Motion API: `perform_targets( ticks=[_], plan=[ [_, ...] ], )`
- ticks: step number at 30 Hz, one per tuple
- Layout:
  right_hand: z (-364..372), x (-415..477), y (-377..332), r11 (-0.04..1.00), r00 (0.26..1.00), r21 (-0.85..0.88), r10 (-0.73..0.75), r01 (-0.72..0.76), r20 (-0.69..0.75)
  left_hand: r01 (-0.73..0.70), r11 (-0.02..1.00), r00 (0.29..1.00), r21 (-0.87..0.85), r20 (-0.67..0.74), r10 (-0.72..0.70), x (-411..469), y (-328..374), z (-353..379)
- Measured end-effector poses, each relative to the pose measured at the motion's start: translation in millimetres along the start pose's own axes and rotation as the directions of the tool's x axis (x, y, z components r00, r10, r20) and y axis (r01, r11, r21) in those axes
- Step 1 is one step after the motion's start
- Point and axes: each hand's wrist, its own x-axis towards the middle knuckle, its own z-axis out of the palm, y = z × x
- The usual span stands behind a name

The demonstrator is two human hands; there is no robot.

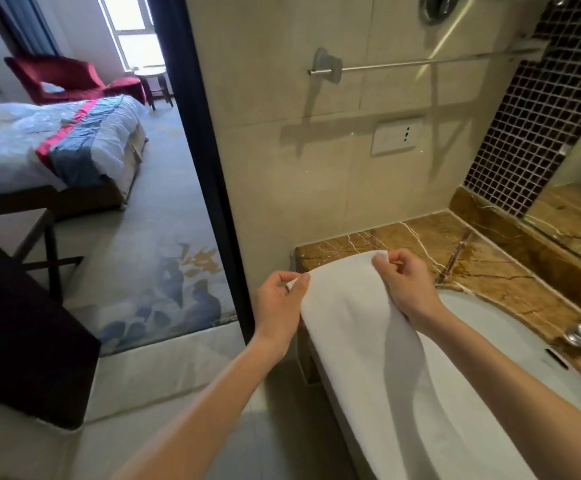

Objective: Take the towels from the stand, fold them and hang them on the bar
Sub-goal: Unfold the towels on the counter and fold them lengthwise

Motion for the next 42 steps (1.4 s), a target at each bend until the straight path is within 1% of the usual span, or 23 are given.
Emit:
perform_targets(
  ticks=[4,7,10,11,14,17,19,21,24,27,29,33,36,39,42],
  plan=[
    [3.4,29.7,28.1,0.996,0.998,-0.062,0.063,-0.062,0.011,0.035,0.999,0.997,0.019,0.062,-0.037,34.4,-17.4,21.5],
    [4.9,50.3,63.0,0.98,0.983,-0.078,0.182,-0.181,0.015,0.07,0.995,0.987,0.069,0.138,-0.079,55.2,-37.9,41.7],
    [9.0,69.5,97.6,0.959,0.961,-0.078,0.275,-0.273,0.017,0.086,0.988,0.979,0.126,0.176,-0.108,77.4,-65.3,60.2],
    [9.1,74.0,108.3,0.959,0.961,-0.076,0.275,-0.273,0.01,0.089,0.983,0.977,0.16,0.18,-0.118,84.7,-76.2,66.3],
    [7.0,85.0,136.4,0.977,0.981,-0.089,0.195,-0.193,0.015,0.108,0.956,0.96,0.272,0.221,-0.171,99.8,-106.3,84.0],
    [6.7,89.6,157.9,0.971,0.985,-0.167,0.173,-0.17,0.0,0.138,0.917,0.91,0.375,0.317,-0.267,106.4,-131.6,95.3],
    [7.9,93.1,166.4,0.955,0.984,-0.241,0.175,-0.172,-0.006,0.156,0.893,0.874,0.422,0.362,-0.324,112.4,-144.6,101.6],
    [7.9,96.6,171.6,0.931,0.983,-0.323,0.185,-0.172,0.008,0.155,0.875,0.857,0.458,0.379,-0.35,119.4,-153.8,107.6],
    [5.7,98.3,181.6,0.885,0.963,-0.404,0.267,-0.23,0.036,0.103,0.855,0.836,0.508,0.421,-0.351,124.8,-163.5,115.6],
    [5.8,101.0,192.1,0.853,0.941,-0.446,0.333,-0.272,0.061,0.062,0.847,0.854,0.528,0.411,-0.319,127.3,-172.9,120.5],
    [8.9,106.9,194.3,0.839,0.935,-0.47,0.346,-0.273,0.074,0.079,0.842,0.864,0.533,0.385,-0.325,129.3,-176.7,122.0],
    [16.2,117.1,195.8,0.807,0.939,-0.542,0.333,-0.237,0.086,0.157,0.831,0.885,0.534,0.297,-0.358,131.8,-184.9,122.9],
    [21.2,125.1,196.6,0.743,0.936,-0.641,0.335,-0.191,0.11,0.2,0.822,0.896,0.533,0.241,-0.374,133.3,-187.7,123.3],
    [27.7,134.4,197.5,0.689,0.92,-0.695,0.379,-0.206,0.103,0.194,0.823,0.908,0.533,0.22,-0.357,139.0,-188.8,124.1],
    [32.5,136.4,199.1,0.669,0.912,-0.711,0.399,-0.219,0.094,0.173,0.811,0.919,0.559,0.204,-0.337,143.0,-190.0,124.8]
  ],
)
